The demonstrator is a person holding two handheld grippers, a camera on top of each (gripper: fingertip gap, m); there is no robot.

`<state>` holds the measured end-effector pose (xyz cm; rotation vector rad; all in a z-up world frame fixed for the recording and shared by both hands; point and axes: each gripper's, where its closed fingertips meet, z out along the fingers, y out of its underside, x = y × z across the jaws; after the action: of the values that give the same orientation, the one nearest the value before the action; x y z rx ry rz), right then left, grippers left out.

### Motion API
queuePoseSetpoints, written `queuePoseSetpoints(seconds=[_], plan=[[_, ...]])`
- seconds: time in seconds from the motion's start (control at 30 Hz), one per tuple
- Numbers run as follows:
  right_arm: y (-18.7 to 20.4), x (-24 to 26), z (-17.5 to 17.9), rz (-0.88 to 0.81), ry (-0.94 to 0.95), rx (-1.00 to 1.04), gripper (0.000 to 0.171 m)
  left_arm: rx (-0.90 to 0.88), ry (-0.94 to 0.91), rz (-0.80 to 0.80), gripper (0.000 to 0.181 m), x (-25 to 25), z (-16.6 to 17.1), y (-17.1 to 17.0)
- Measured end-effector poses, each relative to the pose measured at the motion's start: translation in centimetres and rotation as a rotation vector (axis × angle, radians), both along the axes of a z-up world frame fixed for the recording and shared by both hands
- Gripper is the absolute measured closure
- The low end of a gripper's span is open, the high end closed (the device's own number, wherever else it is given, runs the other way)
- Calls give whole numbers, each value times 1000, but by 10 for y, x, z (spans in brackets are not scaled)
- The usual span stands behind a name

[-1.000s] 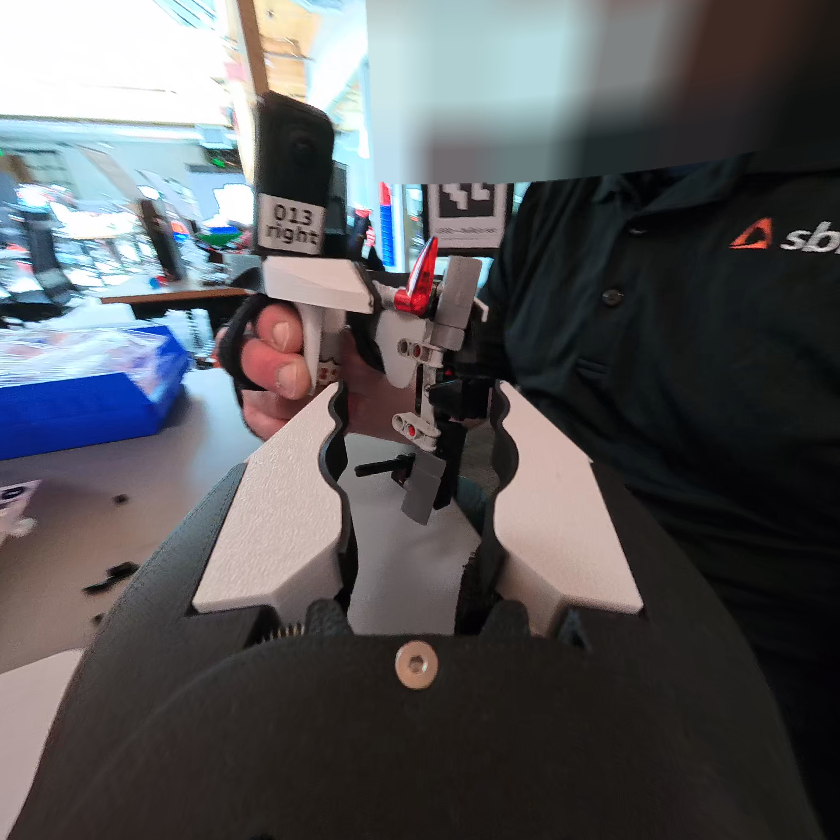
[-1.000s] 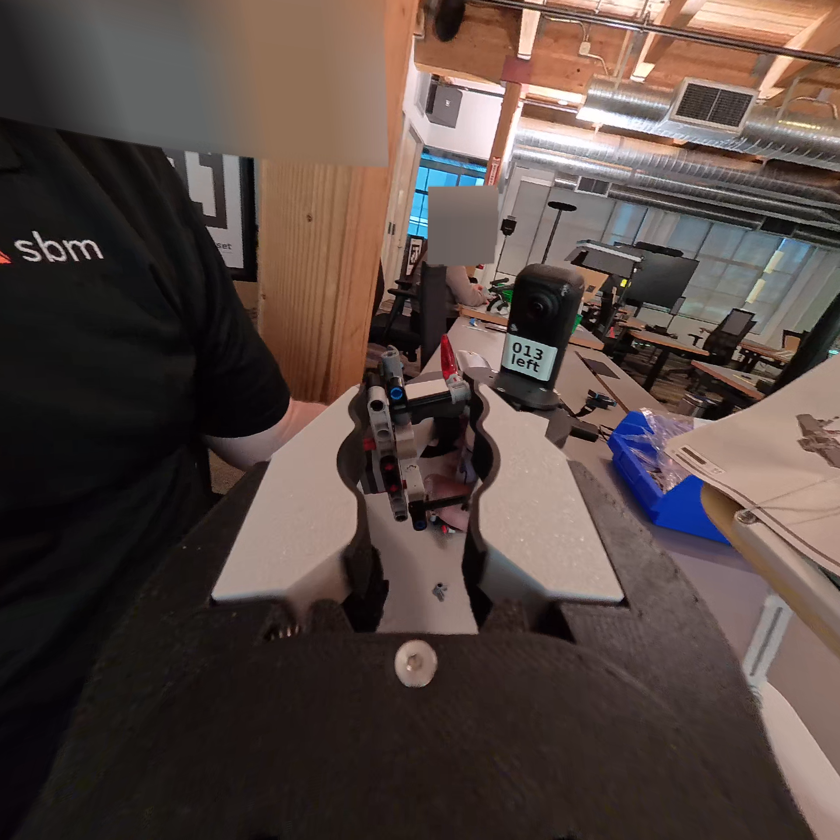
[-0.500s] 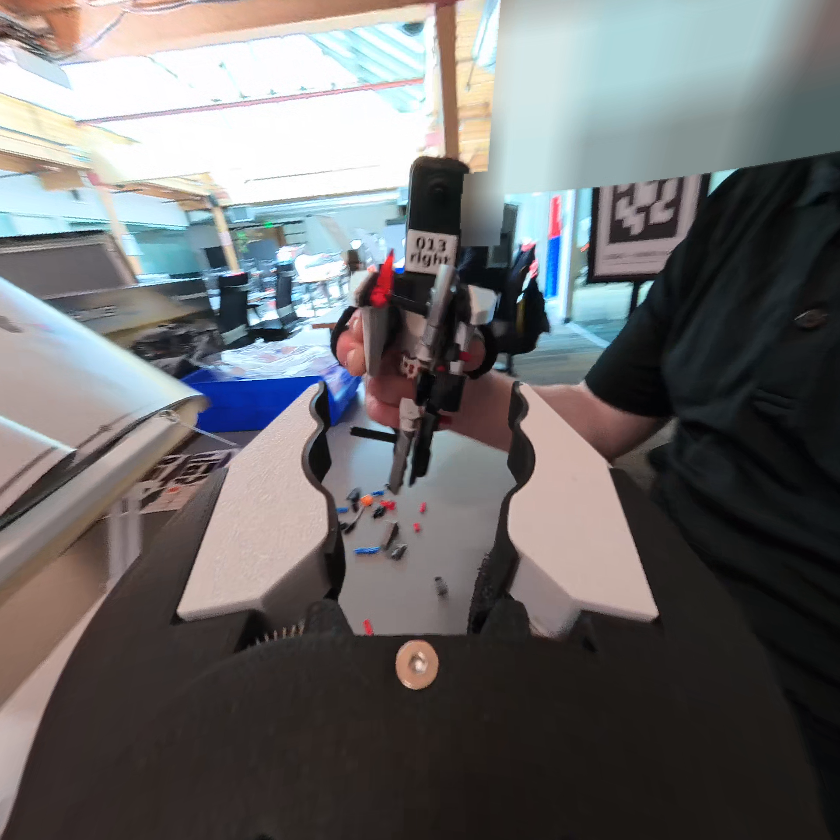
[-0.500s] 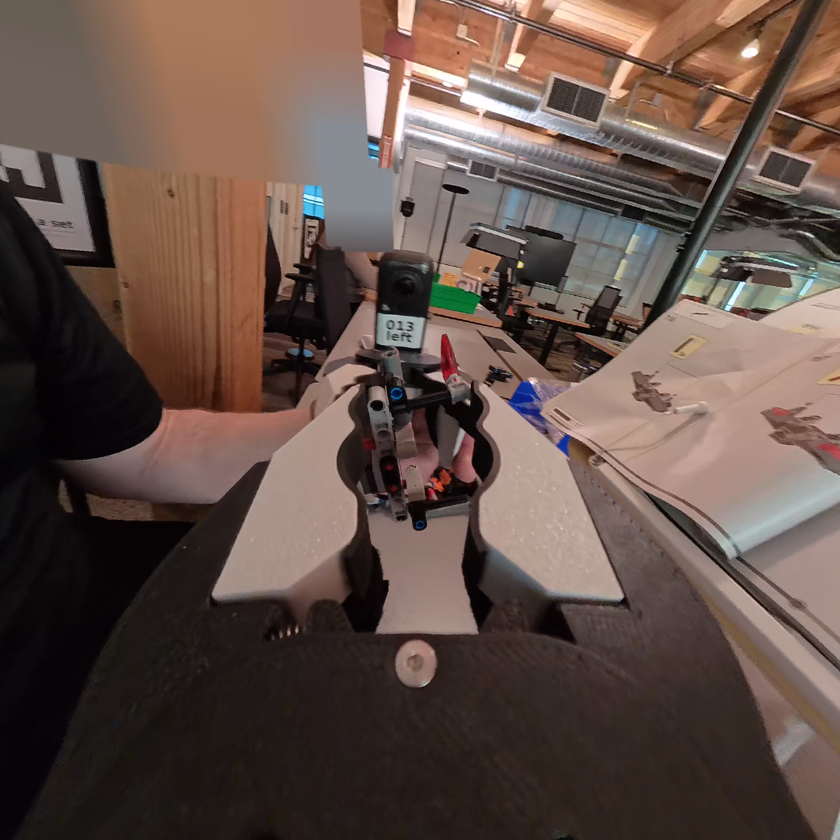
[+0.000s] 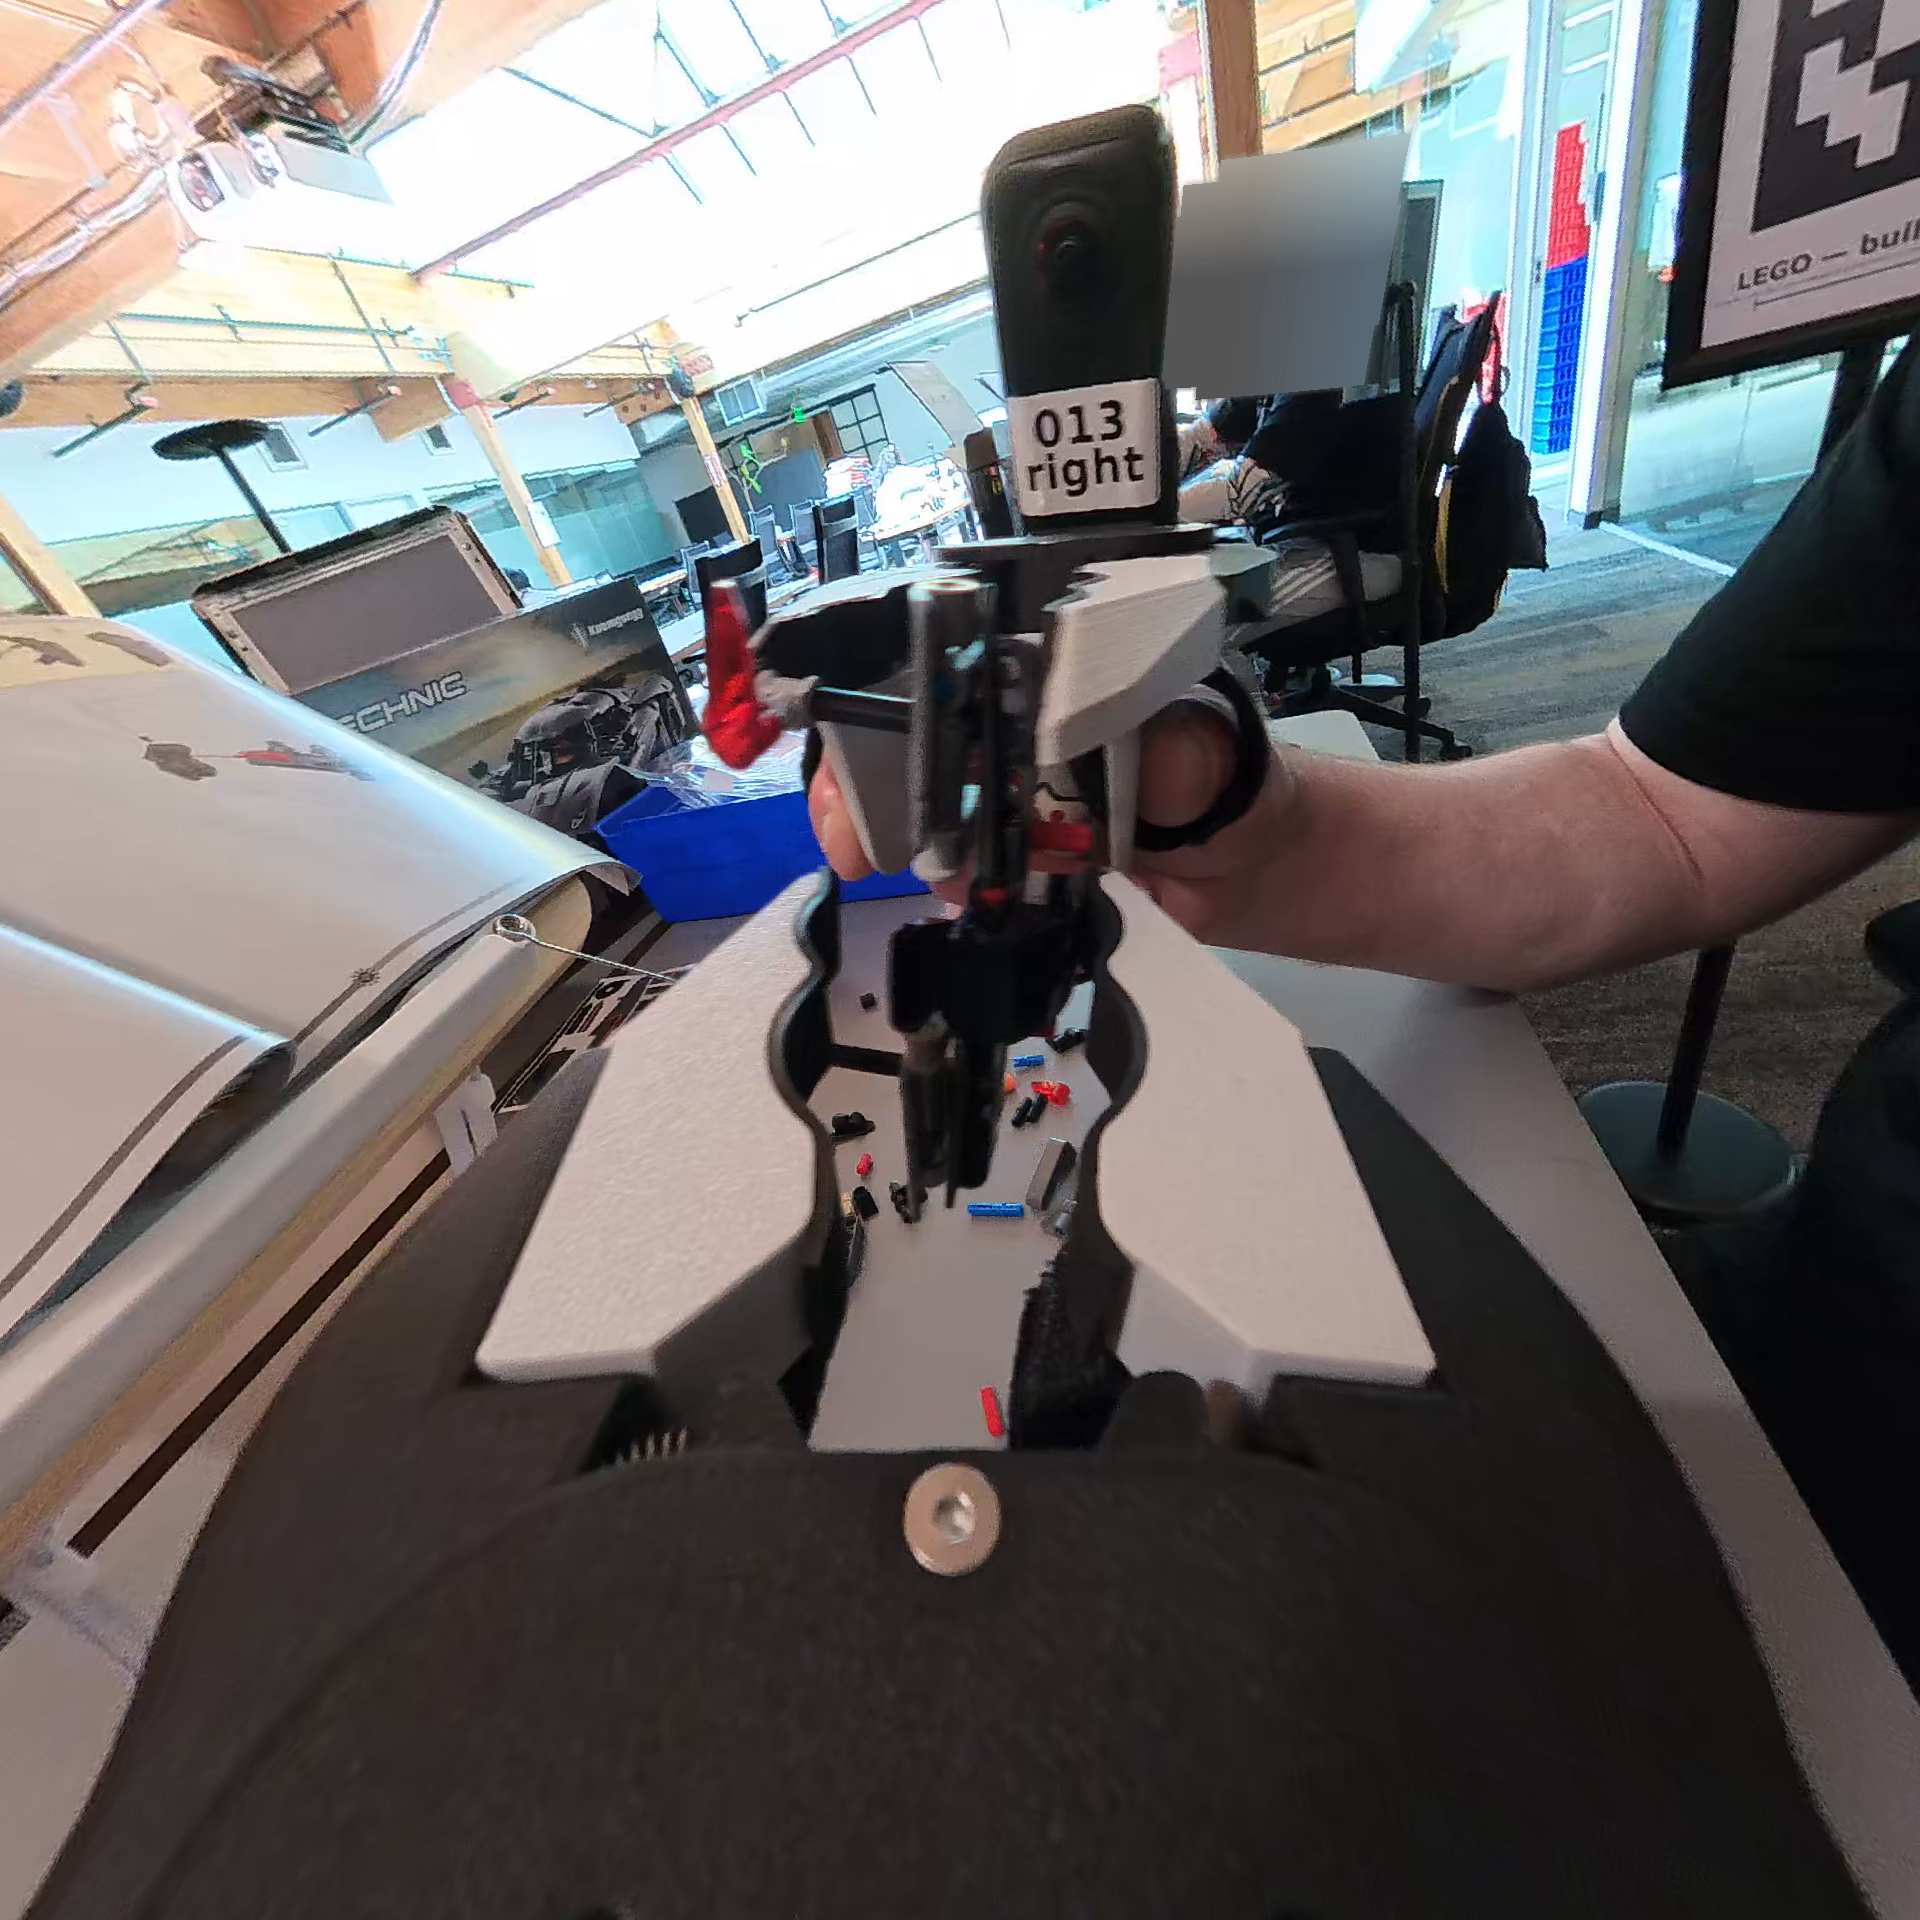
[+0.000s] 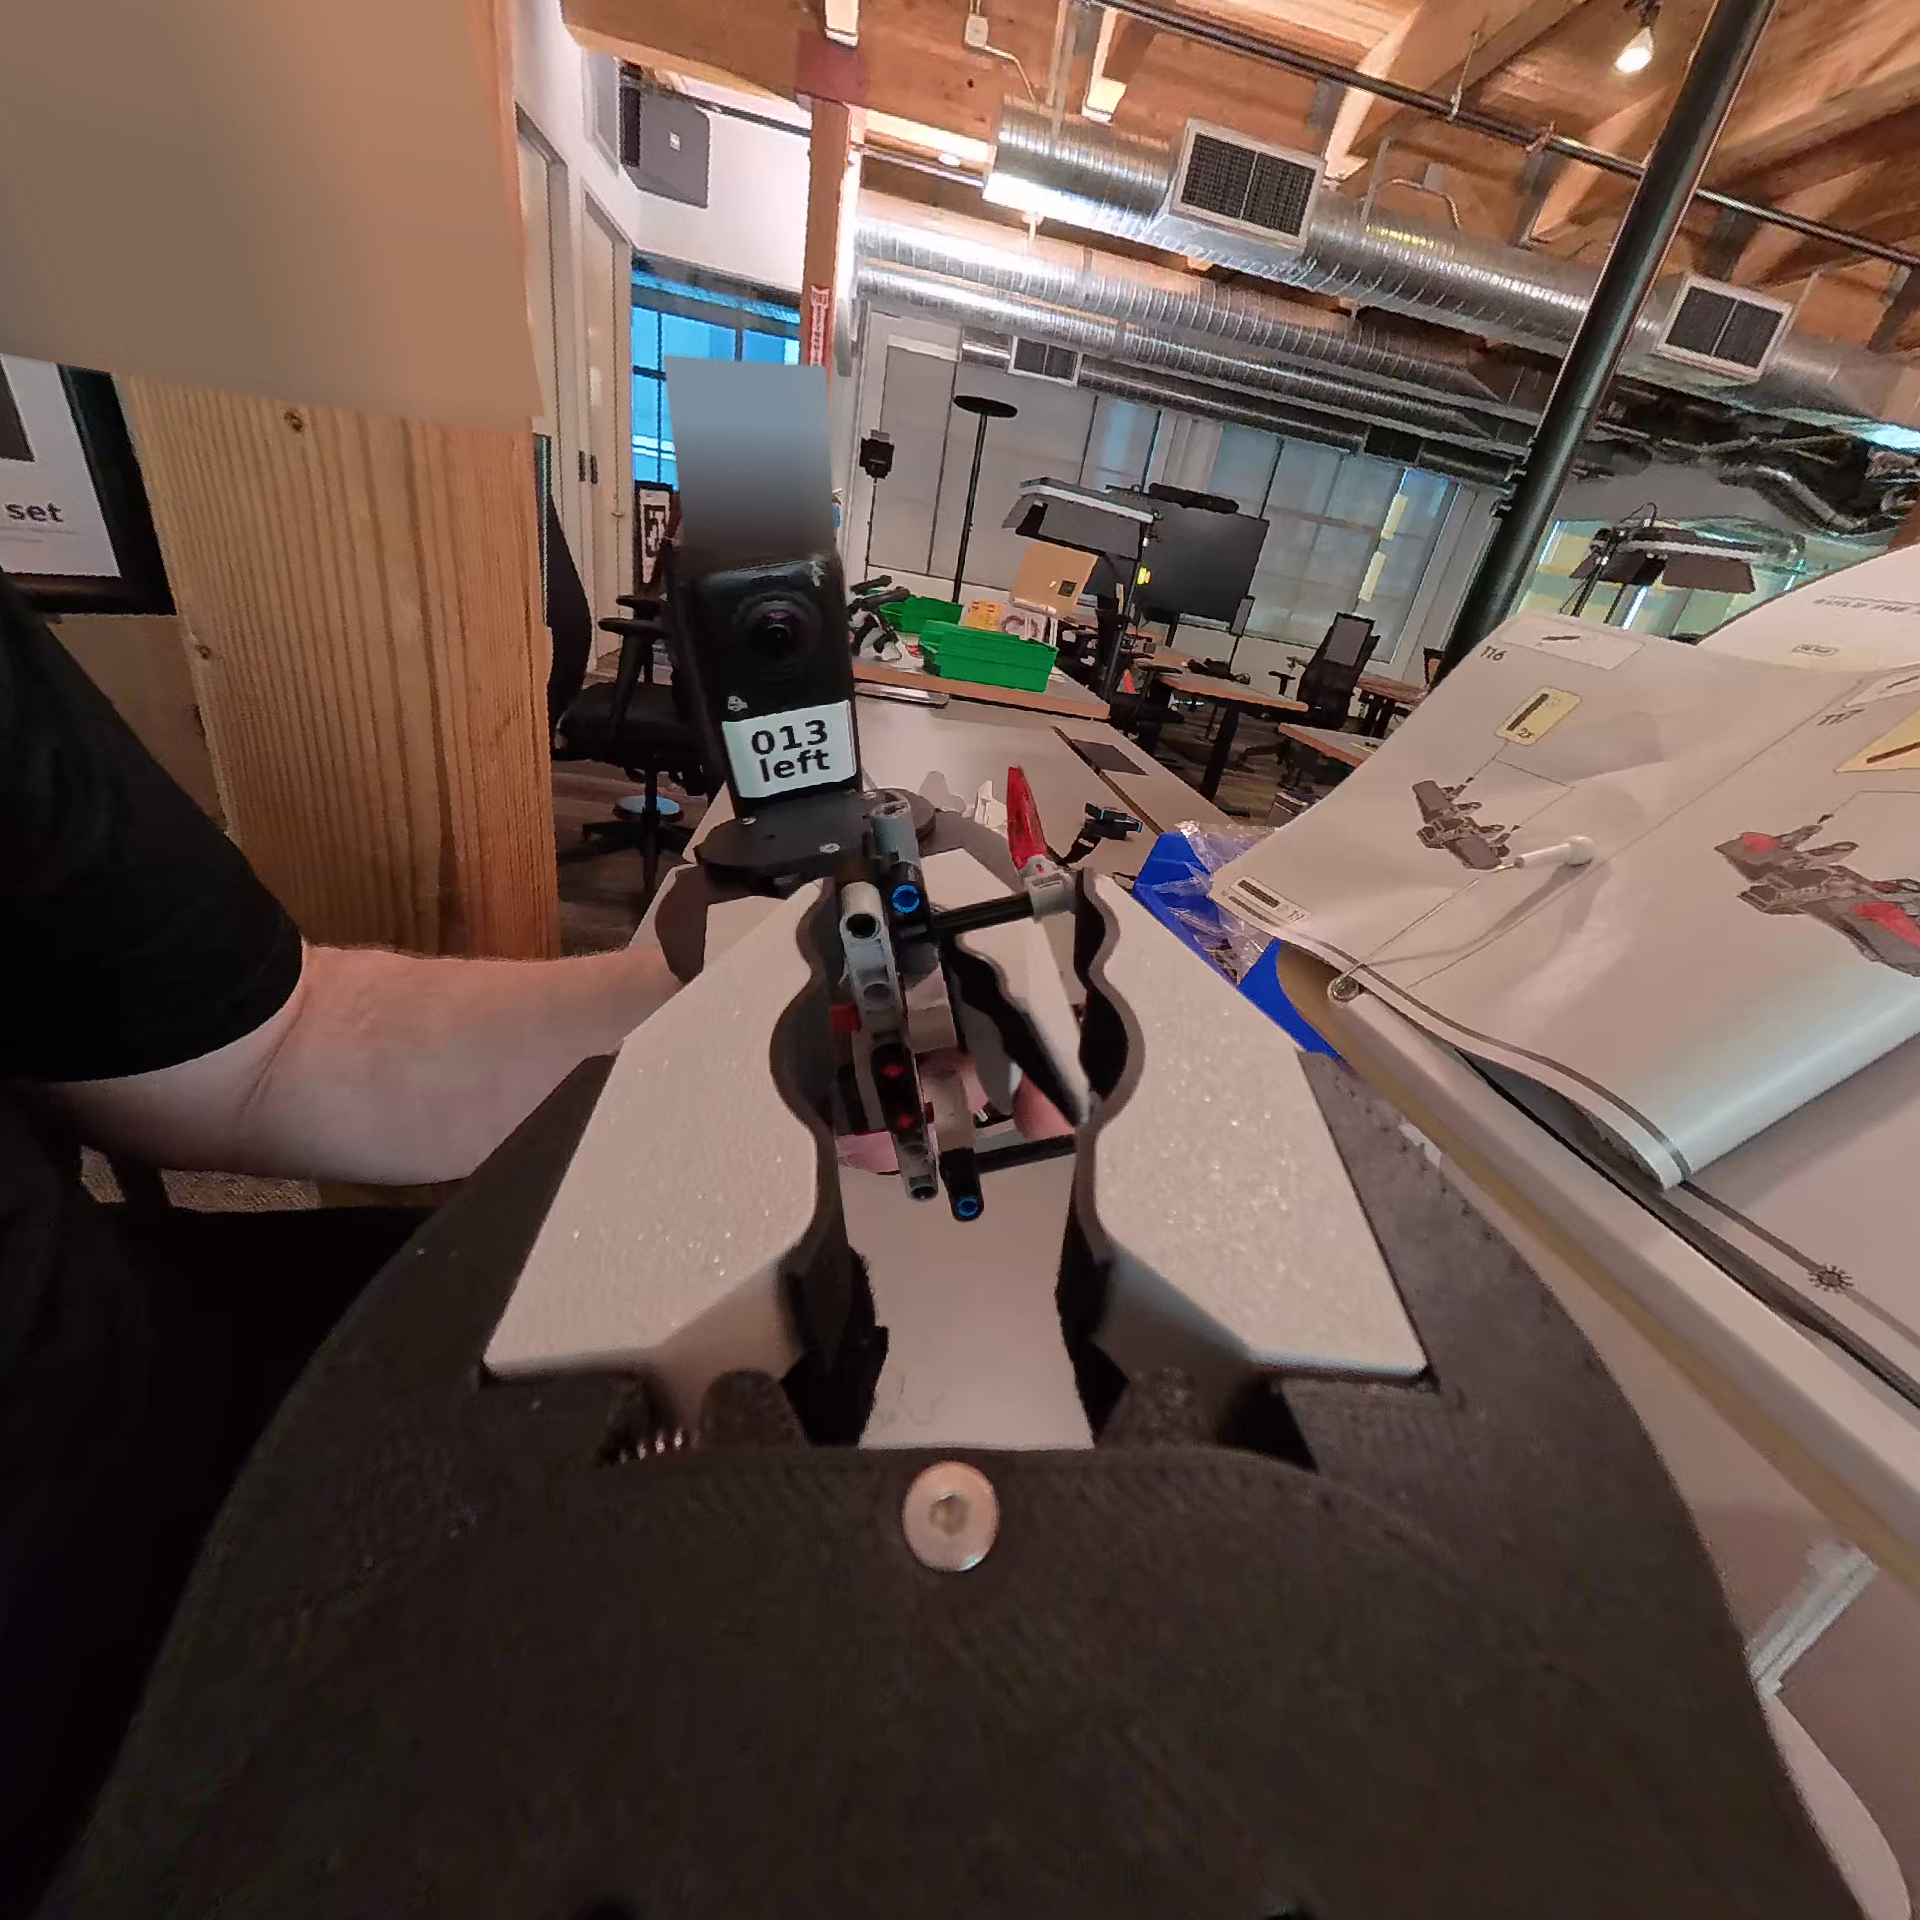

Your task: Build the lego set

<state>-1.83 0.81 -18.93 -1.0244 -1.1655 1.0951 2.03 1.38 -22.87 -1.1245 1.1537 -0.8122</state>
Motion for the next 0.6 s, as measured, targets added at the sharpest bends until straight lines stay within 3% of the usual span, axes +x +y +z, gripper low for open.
queuePoseSetpoints(seconds=[0.1,0.6], plan=[[4,2,-1,4,12,-25,129,17,11,2,149,2,-2,0],[13,3,0,39,67,-141,126,-23,-17,-10,152,3,-2,5]])
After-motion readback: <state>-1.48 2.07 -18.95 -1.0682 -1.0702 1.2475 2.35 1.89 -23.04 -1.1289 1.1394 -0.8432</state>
